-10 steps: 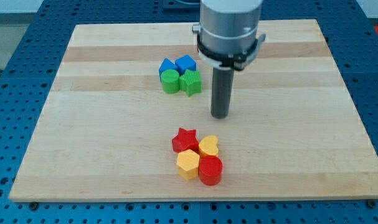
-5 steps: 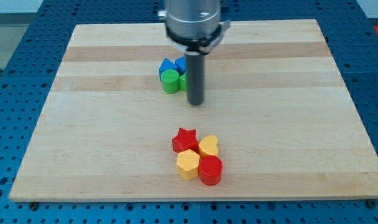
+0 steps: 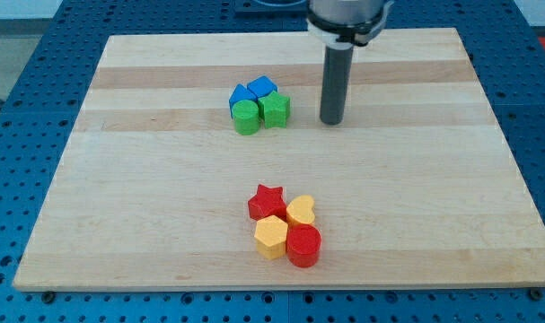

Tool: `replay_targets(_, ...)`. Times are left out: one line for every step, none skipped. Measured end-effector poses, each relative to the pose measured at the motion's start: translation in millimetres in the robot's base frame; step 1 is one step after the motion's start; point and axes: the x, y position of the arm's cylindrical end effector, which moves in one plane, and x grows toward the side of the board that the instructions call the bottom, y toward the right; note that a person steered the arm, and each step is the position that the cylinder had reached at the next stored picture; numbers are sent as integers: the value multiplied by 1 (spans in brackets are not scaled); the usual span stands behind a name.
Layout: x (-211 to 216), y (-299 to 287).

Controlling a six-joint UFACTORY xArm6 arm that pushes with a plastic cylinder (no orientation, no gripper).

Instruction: Place green blocks to the left side of the blue blocks

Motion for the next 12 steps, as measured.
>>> replay_targets(-20,0)
replay_targets(-24,-27)
replay_targets(-14,-77)
replay_targets(12,-127)
replay_targets(28,-160)
replay_targets(28,-133)
replay_targets(30,-86)
replay_targets(58,-90)
replay_targets(79,-134)
replay_targets(83,-175)
replay_targets(68,-190)
replay_targets(38,-190)
